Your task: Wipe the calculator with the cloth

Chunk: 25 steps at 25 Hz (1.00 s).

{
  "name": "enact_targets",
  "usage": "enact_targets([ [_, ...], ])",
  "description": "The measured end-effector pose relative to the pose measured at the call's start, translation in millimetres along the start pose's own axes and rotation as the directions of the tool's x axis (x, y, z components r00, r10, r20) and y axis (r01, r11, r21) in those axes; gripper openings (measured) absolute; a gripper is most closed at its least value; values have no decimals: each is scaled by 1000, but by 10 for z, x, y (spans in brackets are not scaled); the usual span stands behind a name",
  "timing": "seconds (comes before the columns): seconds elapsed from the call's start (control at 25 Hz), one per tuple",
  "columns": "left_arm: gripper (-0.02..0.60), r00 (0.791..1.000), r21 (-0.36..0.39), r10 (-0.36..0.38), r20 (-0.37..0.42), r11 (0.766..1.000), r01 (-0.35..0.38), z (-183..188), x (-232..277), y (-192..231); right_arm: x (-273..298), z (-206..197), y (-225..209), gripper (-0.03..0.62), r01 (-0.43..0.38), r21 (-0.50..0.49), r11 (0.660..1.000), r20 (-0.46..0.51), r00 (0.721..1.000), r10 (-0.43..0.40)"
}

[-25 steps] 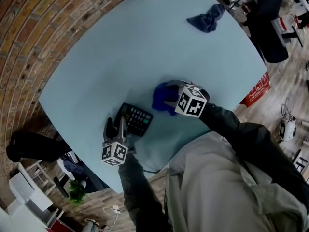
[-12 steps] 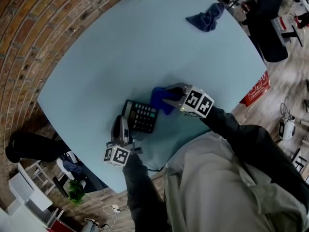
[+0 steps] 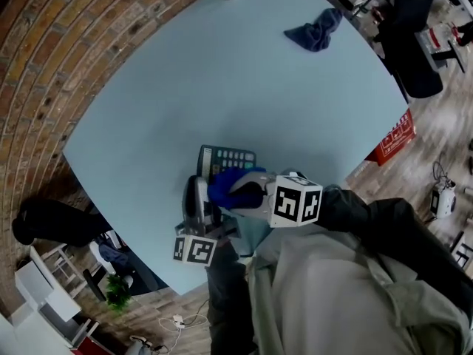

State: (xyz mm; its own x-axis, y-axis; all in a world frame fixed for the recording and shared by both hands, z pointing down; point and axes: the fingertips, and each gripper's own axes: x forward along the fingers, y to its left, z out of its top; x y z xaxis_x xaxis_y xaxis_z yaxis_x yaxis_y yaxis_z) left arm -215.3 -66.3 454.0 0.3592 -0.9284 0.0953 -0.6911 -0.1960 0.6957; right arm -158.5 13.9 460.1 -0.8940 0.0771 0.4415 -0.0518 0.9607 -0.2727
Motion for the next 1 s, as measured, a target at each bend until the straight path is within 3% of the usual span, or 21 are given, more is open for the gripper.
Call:
enact_targets([
  [0.04,43,1000,-3,-17,15,1000,17,55,-23,-73,-59,45,42,97,3,-9,1000,12,1000,-3],
  [0.12,43,997,-23,-45,55,999,47,148,-89,-217,-278,155,-114,97,93,-8,996,71,993,-92],
  [0.24,43,989,-81,-56,139,994,68,280,-211,-367,-783,330,-611,97,311,53,949,192,929,-315],
  [0.28,43,985,-100,-56,165,992,73,317,-243,-401,-922,378,-703,97,351,74,934,217,908,-358],
  [0.32,43,981,-113,-55,186,991,77,347,-265,-434,-1003,413,-706,97,358,80,930,223,903,-366],
  [0.36,43,978,-117,-54,199,990,79,373,-277,-470,-1019,431,-613,97,336,63,940,210,916,-342],
  [0.44,43,975,-109,-55,217,991,81,430,-281,-562,-897,427,-192,97,224,-14,974,159,963,-219],
  [0.52,43,968,-108,-75,239,989,103,491,-285,-670,-753,392,329,97,74,-67,995,115,991,-66],
  [0.6,43,958,-154,-110,264,976,155,511,-329,-747,-759,387,646,97,-9,-87,996,90,996,17],
  [0.64,43,952,-193,-127,280,963,185,513,-367,-778,-820,423,682,97,-5,-103,995,108,994,16],
  [0.72,43,935,-256,-147,323,938,235,560,-474,-820,-1037,587,519,97,98,-116,988,227,971,-70],
  [0.84,43,911,-313,-150,385,907,281,645,-609,-849,-1492,789,-14,96,286,100,953,410,861,-301],
  [0.92,43,899,-341,-144,415,891,300,660,-620,-888,-1664,775,-195,97,288,155,945,442,835,-327],
  [1.0,43,889,-357,-137,436,881,311,678,-658,-903,-1634,788,-49,97,196,137,971,478,845,-238],
])
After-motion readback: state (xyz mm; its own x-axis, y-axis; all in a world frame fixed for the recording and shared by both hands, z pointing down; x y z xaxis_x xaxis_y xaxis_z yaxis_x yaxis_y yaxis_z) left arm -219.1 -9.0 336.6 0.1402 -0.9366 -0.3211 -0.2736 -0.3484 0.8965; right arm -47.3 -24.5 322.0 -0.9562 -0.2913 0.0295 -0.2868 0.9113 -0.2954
